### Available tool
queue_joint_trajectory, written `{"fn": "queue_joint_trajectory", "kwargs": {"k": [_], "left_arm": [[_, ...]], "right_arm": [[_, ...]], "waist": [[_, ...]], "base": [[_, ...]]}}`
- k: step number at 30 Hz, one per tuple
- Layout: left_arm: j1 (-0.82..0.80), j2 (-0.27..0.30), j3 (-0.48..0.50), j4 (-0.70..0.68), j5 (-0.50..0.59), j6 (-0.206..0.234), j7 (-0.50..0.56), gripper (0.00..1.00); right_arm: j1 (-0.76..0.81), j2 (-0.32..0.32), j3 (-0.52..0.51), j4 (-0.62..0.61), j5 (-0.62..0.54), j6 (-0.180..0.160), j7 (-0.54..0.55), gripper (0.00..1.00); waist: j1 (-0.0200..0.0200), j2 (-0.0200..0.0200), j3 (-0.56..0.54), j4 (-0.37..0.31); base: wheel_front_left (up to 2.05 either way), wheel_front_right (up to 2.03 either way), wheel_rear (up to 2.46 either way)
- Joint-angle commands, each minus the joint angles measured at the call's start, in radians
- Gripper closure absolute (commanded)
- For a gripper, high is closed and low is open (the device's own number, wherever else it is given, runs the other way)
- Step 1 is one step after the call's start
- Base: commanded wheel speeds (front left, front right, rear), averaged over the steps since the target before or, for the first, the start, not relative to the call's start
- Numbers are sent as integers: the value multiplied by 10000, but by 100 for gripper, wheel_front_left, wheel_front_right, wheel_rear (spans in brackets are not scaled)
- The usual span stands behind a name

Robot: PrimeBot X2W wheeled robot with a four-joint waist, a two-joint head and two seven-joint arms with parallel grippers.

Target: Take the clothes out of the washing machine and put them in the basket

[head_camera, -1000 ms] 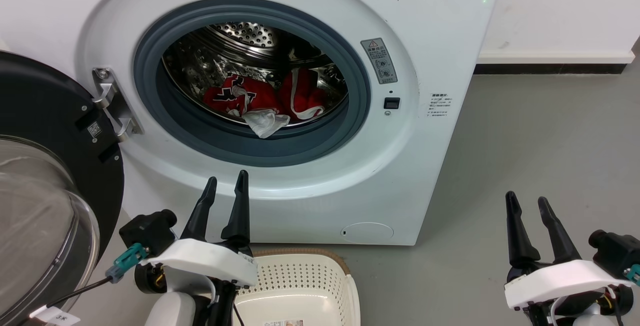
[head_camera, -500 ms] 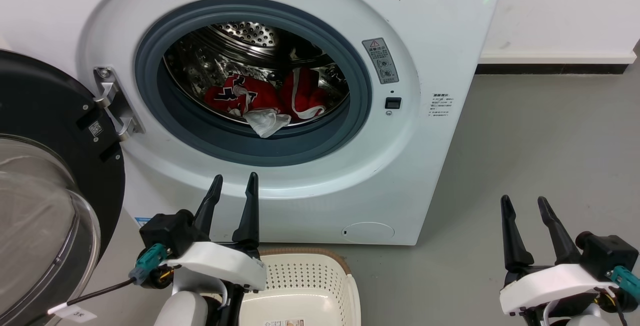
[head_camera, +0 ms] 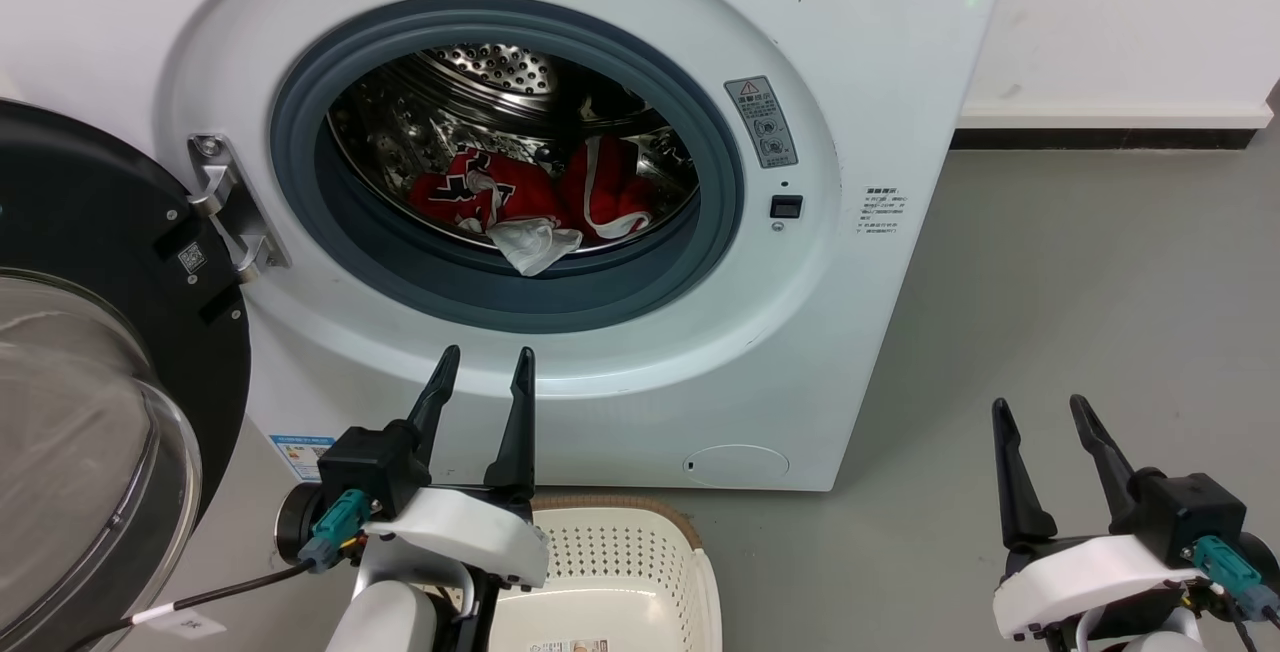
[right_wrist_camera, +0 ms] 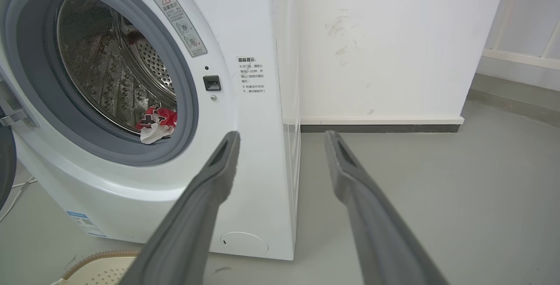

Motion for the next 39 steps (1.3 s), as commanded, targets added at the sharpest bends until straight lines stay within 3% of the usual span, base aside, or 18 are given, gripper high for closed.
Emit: {"fn": "queue_joint_trajectory", "kwargs": {"k": [1,22,39], "left_arm": [[-162,23,-17,-8,185,18,-72,0],[-106,23,-69,142,1603,308,-458,0],[-95,23,41,265,1431,325,-451,0]], "right_arm": [[-127,-20,-2,2,-178,-3,-83,0],[-138,-17,28,278,-1749,-3,-457,0],[-209,-17,1,450,-1552,-3,-459,0]], "waist": [[-1,-1,4,-1],[-1,-1,4,18],[-1,-1,38,10]], "base": [[0,0,0],[0,0,0],[0,0,0]]}}
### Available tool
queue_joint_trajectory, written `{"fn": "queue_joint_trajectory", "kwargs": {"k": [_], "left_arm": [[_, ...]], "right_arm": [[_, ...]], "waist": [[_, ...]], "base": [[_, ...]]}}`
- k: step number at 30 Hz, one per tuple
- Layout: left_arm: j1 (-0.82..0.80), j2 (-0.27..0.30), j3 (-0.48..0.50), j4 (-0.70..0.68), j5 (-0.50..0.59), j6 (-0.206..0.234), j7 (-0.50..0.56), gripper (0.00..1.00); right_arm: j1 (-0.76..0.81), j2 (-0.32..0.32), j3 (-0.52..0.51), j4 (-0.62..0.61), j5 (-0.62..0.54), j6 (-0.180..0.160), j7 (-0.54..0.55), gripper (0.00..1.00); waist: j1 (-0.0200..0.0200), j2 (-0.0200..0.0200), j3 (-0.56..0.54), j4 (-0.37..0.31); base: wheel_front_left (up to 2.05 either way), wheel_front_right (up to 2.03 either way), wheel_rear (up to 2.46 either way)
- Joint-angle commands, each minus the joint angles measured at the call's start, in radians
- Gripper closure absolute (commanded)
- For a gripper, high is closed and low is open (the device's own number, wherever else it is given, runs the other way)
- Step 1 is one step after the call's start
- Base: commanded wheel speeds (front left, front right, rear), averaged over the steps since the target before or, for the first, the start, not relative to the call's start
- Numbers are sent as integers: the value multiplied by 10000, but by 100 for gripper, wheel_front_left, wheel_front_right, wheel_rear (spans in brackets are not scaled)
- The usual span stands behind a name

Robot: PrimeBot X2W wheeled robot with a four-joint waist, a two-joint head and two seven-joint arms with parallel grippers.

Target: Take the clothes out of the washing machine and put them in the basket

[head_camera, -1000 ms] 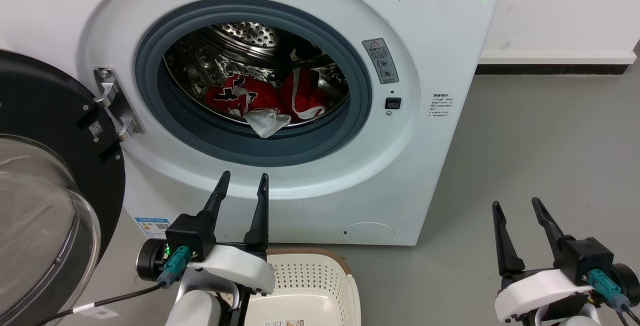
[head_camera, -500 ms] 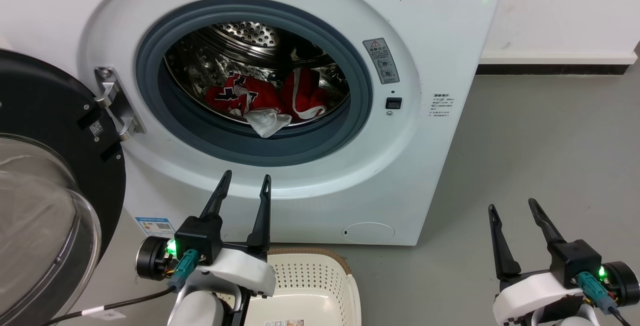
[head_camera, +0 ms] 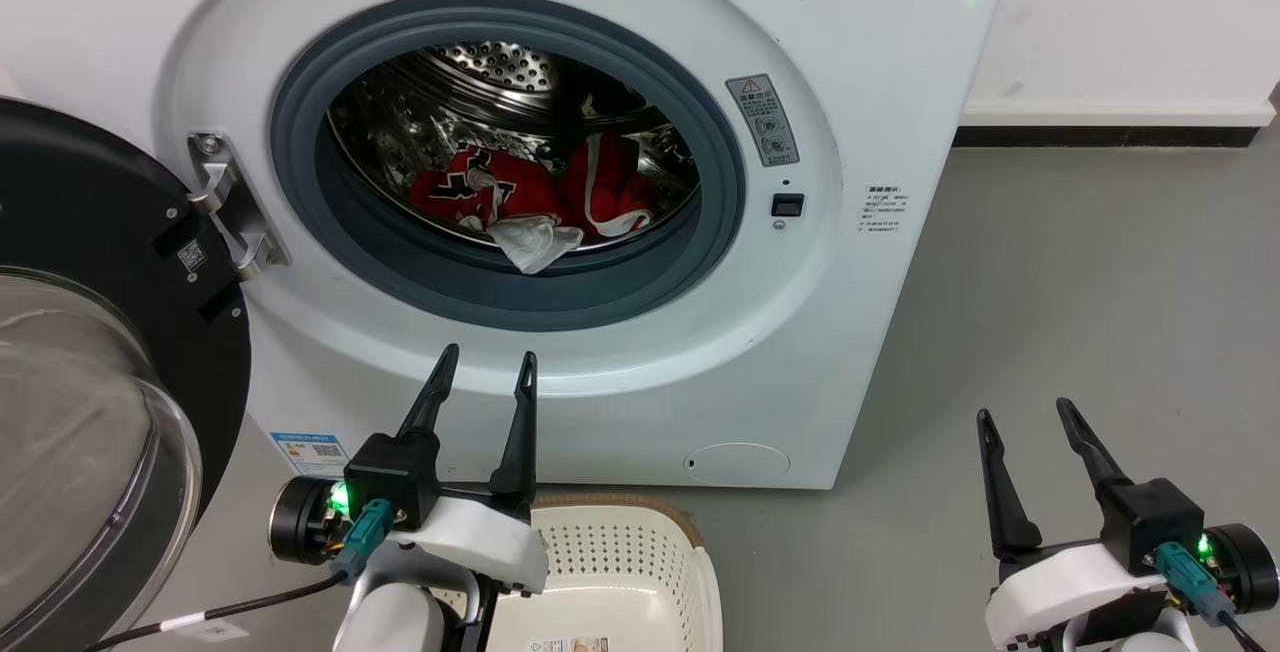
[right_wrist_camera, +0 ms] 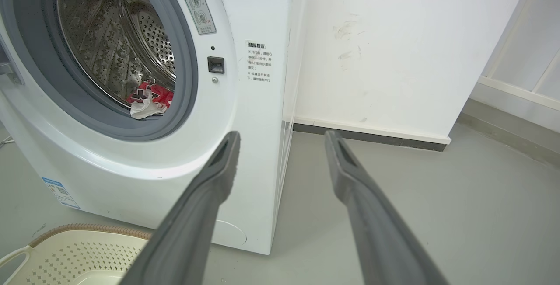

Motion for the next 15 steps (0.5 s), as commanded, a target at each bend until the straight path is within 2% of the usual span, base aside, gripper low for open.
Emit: {"fn": "queue_joint_trajectory", "kwargs": {"k": [1,8,15], "left_arm": [[-65,19,17,0,-32,13,-27,0],[-279,19,79,-40,-94,23,-27,0],[-1224,18,99,353,-82,59,-27,0]], "right_arm": [[-119,-15,-14,11,17,-3,-31,0],[-169,-14,-36,-116,33,-3,-29,0],[-489,-12,66,-464,93,-3,-18,0]], "waist": [[0,-1,12,8],[0,-1,184,47],[0,-1,872,-54]], "base": [[0,0,0],[0,0,0],[0,0,0]]}}
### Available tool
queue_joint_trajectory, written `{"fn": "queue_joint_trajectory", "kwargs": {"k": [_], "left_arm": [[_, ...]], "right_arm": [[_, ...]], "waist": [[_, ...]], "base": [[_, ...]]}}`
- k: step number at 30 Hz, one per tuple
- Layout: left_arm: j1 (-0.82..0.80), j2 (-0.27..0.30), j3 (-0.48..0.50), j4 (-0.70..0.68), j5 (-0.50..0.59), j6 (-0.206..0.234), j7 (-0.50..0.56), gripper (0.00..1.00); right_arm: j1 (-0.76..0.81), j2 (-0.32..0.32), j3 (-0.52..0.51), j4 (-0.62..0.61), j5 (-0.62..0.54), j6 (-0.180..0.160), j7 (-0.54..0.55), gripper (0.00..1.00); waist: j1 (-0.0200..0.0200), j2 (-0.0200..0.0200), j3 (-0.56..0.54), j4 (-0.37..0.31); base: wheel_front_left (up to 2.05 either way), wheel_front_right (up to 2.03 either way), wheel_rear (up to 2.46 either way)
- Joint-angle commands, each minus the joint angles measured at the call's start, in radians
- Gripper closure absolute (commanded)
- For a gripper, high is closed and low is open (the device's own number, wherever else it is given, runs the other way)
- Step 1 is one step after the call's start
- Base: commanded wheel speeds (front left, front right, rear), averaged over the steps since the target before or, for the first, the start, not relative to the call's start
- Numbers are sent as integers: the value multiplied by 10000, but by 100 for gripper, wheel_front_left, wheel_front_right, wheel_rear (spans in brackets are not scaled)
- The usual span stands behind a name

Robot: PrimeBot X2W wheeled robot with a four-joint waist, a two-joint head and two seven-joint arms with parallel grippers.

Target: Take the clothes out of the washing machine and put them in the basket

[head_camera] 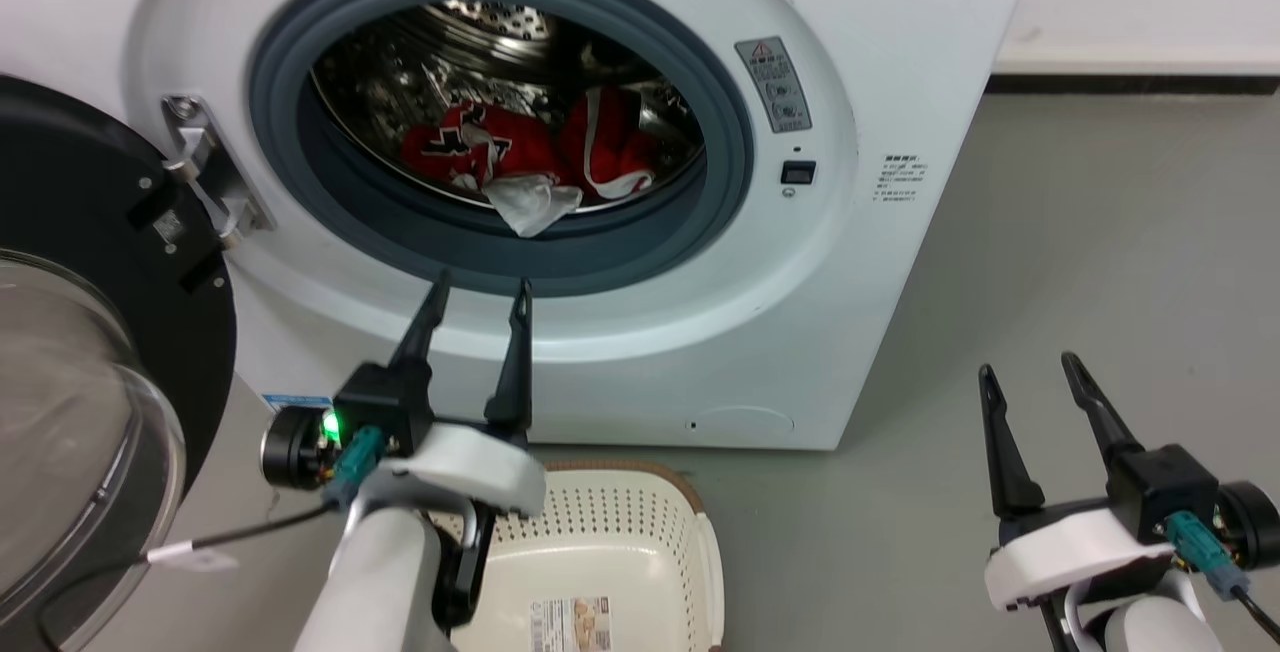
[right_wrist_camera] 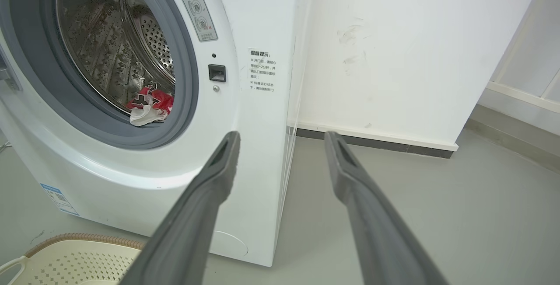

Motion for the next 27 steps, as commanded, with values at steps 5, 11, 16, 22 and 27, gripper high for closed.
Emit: {"fn": "queue_joint_trajectory", "kwargs": {"k": [5,11,16,22,27], "left_arm": [[-1234,13,186,814,13,31,-27,0],[-3259,164,720,2513,10,-133,-26,0],[-4595,410,999,3661,-61,-230,-27,0],[-6235,887,1207,5163,-93,-332,-23,0],[-8203,1629,1348,6929,-220,-414,545,0]], "right_arm": [[-450,-8,199,-359,157,-3,11,0],[-884,-7,442,-756,314,-5,49,0],[-1192,-5,657,-829,470,-5,27,0],[-1540,-2,976,-616,813,-5,-5,0],[-1944,-1,1389,-427,1315,-5,-25,0]], "waist": [[0,0,906,-382],[0,0,2129,-1040],[0,0,2841,-1476],[0,0,3602,-1988],[0,0,4373,-2613]], "base": [[0,0,0],[0,0,0],[0,0,0],[0,0,0],[0,0,0]]}}
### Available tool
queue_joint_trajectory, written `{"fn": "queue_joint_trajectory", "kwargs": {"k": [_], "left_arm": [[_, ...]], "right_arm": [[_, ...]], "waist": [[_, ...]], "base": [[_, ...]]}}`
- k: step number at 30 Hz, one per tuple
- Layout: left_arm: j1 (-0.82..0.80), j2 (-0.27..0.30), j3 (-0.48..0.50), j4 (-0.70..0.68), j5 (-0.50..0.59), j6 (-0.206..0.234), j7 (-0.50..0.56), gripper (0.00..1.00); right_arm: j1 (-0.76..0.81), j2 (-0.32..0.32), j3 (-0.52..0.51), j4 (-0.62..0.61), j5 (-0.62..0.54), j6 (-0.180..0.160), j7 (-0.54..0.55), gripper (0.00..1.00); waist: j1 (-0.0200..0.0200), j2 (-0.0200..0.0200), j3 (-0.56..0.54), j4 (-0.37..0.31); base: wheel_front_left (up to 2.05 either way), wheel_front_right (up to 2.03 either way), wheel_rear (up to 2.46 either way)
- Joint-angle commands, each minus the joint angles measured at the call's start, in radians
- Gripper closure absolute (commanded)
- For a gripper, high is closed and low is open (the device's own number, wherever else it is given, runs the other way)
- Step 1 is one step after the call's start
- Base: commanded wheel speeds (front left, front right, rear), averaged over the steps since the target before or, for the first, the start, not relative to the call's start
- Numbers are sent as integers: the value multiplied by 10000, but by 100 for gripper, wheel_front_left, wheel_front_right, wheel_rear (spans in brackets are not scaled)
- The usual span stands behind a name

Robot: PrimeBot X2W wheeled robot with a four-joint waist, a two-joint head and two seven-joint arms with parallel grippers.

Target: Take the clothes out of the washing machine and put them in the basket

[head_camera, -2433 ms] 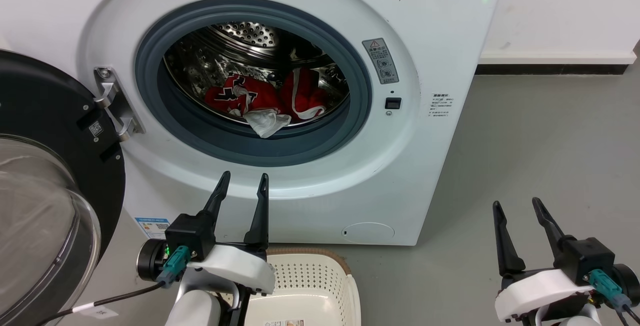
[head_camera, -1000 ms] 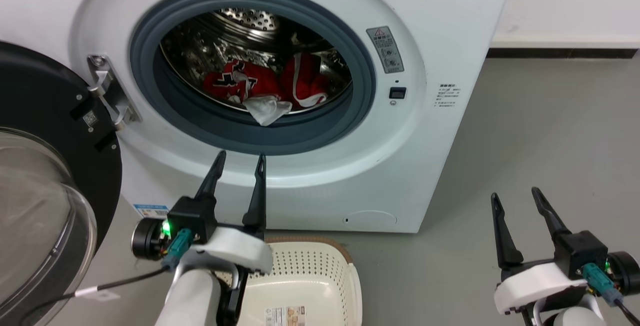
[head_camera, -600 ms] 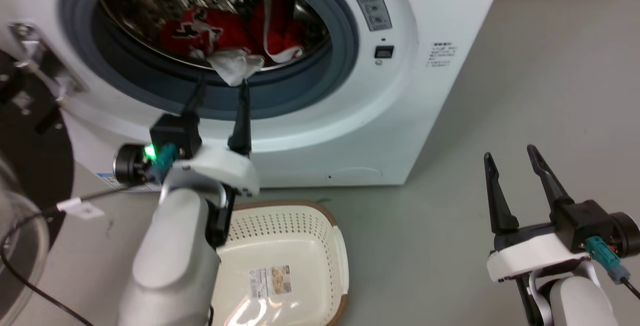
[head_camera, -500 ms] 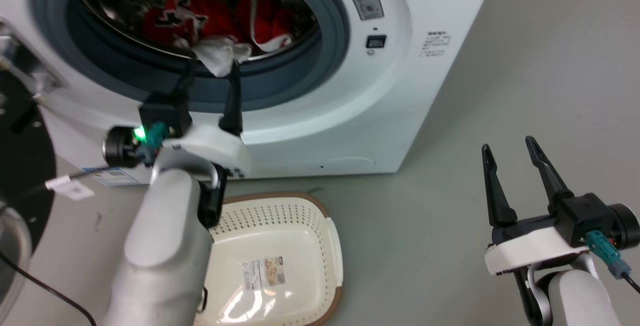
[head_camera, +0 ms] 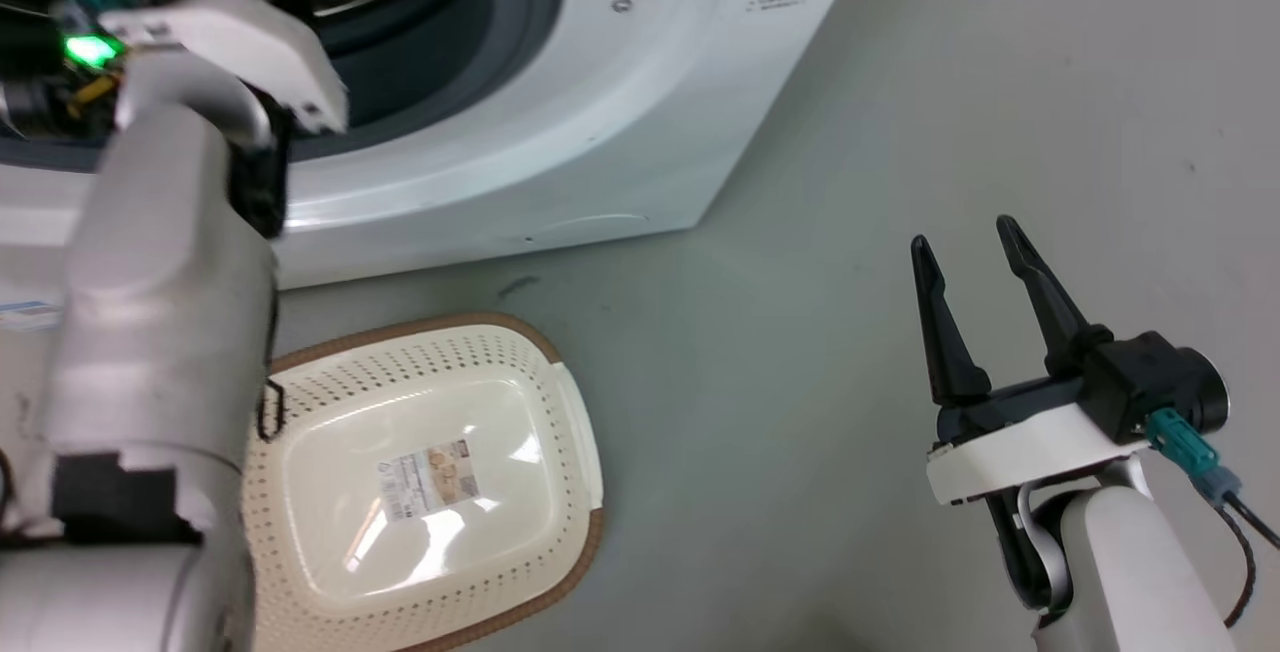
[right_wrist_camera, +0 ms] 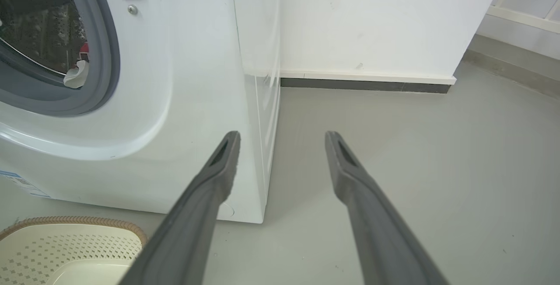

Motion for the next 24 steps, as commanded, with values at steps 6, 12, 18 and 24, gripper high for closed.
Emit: {"fn": "queue_joint_trajectory", "kwargs": {"k": [6,12,18,24], "left_arm": [[-1477,563,-52,1095,-58,-165,1013,0],[-2835,1138,-244,1924,-10,-345,2397,0],[-3933,1650,-264,2516,-201,-471,3948,0],[-4730,2016,-362,2850,-198,-288,5669,0]], "right_arm": [[-353,10,299,1,435,-7,-33,0],[-602,12,700,27,923,-7,-35,0],[-762,10,1079,49,1358,-7,-34,0],[-909,12,1378,23,1724,-7,-35,0]], "waist": [[-2,-1,878,-754],[-2,-1,1452,-1302],[-2,-1,1936,-1828],[-2,-1,2299,-2265]], "base": [[0,0,0],[0,0,0],[0,0,0],[0,0,0]]}}
